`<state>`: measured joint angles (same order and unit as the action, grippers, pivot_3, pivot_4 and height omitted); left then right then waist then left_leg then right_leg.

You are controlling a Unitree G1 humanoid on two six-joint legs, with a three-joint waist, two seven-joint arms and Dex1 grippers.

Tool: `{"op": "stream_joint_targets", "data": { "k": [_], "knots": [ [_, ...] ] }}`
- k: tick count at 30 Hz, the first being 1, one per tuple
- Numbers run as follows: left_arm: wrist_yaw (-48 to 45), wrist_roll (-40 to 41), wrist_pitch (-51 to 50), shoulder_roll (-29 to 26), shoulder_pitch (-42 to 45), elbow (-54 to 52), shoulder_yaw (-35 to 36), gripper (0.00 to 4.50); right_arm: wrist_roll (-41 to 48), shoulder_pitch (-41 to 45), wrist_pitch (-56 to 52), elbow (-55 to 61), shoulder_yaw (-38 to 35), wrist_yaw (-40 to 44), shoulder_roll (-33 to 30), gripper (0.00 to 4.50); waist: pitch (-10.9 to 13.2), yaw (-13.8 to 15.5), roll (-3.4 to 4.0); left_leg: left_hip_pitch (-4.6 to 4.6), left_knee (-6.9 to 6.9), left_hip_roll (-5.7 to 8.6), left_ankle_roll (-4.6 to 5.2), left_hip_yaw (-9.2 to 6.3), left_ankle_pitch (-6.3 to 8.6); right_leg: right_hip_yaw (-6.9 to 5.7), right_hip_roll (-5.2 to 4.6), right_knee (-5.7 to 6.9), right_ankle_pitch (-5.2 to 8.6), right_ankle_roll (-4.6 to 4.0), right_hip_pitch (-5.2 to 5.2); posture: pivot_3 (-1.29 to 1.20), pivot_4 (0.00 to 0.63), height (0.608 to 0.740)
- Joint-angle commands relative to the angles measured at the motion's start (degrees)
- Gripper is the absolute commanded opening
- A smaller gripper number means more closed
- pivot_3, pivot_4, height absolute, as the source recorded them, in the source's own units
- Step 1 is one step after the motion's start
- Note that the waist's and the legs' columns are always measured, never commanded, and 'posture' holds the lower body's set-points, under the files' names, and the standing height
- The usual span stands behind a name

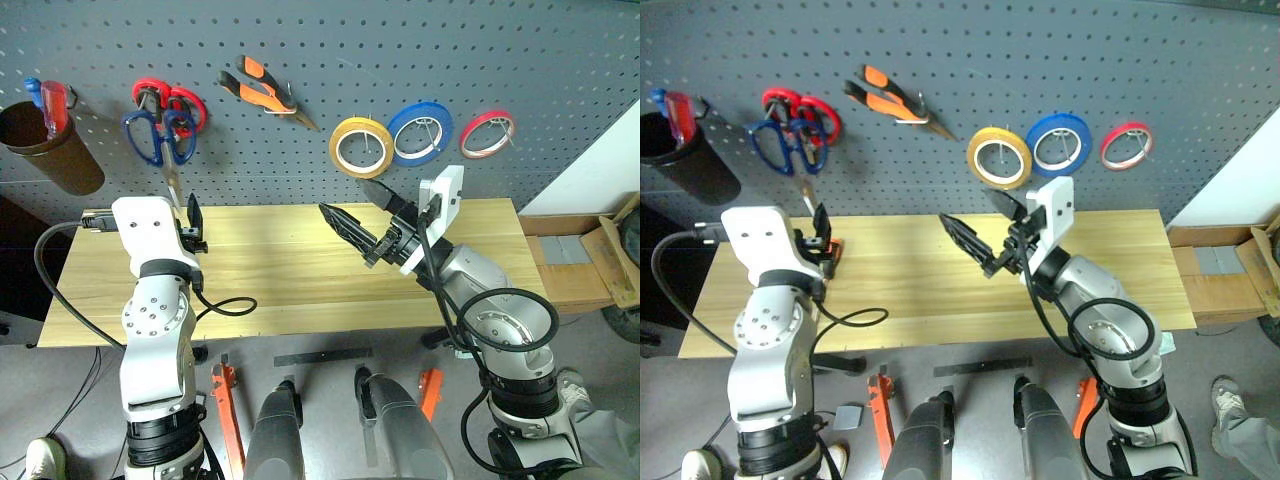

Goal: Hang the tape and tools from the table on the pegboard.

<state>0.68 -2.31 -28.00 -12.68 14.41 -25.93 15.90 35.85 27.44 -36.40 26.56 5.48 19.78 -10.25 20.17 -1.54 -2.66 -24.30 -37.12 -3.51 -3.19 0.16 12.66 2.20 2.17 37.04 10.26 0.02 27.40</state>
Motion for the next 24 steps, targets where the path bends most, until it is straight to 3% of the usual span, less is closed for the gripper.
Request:
{"op": "stream_joint_targets", "data": {
  "k": [1, 4, 15, 20, 24],
  "knots": [
    [0.2, 0.4, 2.1, -1.1, 0.7, -0.2, 1.4, 3.87, 0.6, 0.2, 1.0, 2.6, -1.0, 0.3, 0.1, 4.5, 0.0, 0.0, 0.0, 0.0, 0.0, 0.0, 0.0, 0.0, 0.0, 0.0, 0.0, 0.0, 0.0, 0.0, 0.0, 0.02, 0.325, 0.74],
    [0.2, 0.6, 2.7, -1.3, -0.5, 0.3, 1.9, 4.49, 0.7, 0.2, 0.9, 2.8, -1.0, 0.3, 0.1, 4.5, 0.0, 0.0, 0.0, 0.0, 0.01, 0.0, 0.0, 0.0, 0.0, 0.0, 0.0, -0.01, 0.0, 0.0, 0.0, 0.01, 0.319, 0.74],
    [-1.1, -0.2, -4.3, -1.5, -14.4, -7.4, 3.1, 4.49, 2.6, 0.0, -4.8, 5.7, 2.3, 2.2, -3.1, 4.5, 0.0, -0.2, 0.0, 0.02, 0.07, -0.05, 0.0, 0.03, 0.0, 0.02, 0.0, -0.03, 0.01, -0.01, 0.03, 0.03, 0.333, 0.74],
    [-8.2, 5.4, -4.2, -8.9, -12.4, 7.0, 9.6, 4.49, -6.8, 2.7, -5.7, 2.6, 13.1, 3.7, -6.5, 4.5, 0.0, -0.2, 0.04, 0.25, 0.09, -0.06, 0.11, 0.0, -0.07, 0.03, 0.09, 0.08, 0.0, -0.05, -0.03, 0.03, 0.361, 0.74],
    [-12.4, 8.6, -4.9, -13.9, -11.0, 15.8, 12.2, 4.49, -9.1, 3.8, -4.9, 0.8, 15.9, 4.1, -4.8, 4.5, 0.0, -0.3, 0.05, 0.35, 0.12, -0.06, 0.13, 0.15, -0.08, 0.12, 0.1, 0.02, 0.09, -0.21, -0.05, 0.03, 0.388, 0.74]
  ]
}}
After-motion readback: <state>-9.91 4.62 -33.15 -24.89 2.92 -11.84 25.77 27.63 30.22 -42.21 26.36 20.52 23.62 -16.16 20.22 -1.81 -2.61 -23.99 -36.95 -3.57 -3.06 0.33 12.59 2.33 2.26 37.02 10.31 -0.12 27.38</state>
